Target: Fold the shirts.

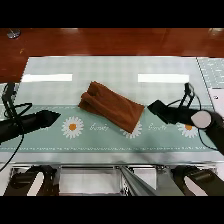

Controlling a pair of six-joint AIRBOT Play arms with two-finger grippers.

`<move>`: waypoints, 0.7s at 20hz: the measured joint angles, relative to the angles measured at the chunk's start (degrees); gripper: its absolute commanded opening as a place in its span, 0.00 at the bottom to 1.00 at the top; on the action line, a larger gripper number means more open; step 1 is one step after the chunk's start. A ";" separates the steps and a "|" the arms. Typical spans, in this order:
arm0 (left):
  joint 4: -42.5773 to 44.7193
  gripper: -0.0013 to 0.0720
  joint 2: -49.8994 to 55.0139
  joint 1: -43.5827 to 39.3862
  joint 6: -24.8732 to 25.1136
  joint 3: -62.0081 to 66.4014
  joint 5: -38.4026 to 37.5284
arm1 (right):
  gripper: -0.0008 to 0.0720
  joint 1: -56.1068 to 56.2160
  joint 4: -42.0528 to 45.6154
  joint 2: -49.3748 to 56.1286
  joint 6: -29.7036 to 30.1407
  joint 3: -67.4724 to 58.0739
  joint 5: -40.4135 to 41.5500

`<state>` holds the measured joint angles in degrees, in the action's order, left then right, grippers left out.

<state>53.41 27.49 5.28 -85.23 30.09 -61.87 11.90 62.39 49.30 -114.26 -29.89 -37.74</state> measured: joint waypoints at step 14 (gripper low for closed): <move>-1.60 0.04 0.11 -2.49 0.13 -1.68 0.50 | 0.28 0.07 -28.02 29.90 29.86 -10.88 -9.57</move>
<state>51.81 27.59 2.79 -85.10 28.40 -61.36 11.97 34.37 79.20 -84.40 -40.77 -47.31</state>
